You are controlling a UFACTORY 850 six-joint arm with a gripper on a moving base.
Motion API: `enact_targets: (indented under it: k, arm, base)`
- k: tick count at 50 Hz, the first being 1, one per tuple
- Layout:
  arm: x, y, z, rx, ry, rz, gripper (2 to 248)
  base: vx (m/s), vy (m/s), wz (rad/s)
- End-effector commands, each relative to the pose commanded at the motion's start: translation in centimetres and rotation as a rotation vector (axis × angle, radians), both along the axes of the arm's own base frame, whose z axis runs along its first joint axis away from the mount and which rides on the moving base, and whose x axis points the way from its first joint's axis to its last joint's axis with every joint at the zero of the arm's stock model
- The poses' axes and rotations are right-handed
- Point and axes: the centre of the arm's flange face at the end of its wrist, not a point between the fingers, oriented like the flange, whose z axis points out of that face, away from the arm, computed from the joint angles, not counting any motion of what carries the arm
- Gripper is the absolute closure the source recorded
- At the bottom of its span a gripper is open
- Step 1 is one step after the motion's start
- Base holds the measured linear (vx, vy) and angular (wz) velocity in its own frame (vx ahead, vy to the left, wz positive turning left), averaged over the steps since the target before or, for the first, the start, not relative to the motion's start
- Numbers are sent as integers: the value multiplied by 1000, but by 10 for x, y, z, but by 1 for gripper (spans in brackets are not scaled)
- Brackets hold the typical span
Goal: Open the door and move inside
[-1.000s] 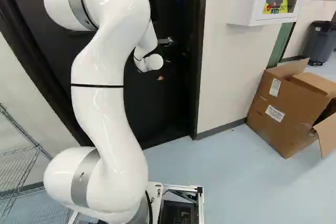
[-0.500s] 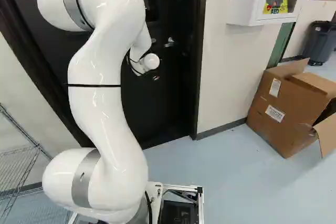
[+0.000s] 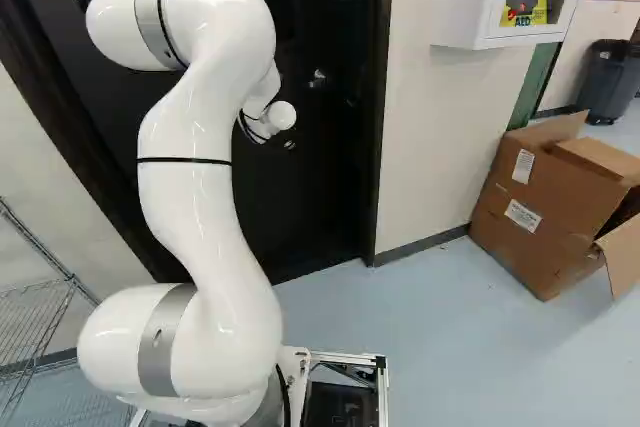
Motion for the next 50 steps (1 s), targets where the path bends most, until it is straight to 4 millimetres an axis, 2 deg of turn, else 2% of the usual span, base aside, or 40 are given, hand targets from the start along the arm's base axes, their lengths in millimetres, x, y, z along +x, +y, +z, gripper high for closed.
enact_targets:
  k: [33, 39, 50]
  arm:
    - [59, 39, -12, 8, -63, 44, 3]
    - [57, 40, -12, 8, -61, 45, 3]
    - [38, 36, -8, 5, -41, 43, 3]
  base:
    - [0, 0, 0]
    - [0, 0, 0]
    - [0, 0, 0]
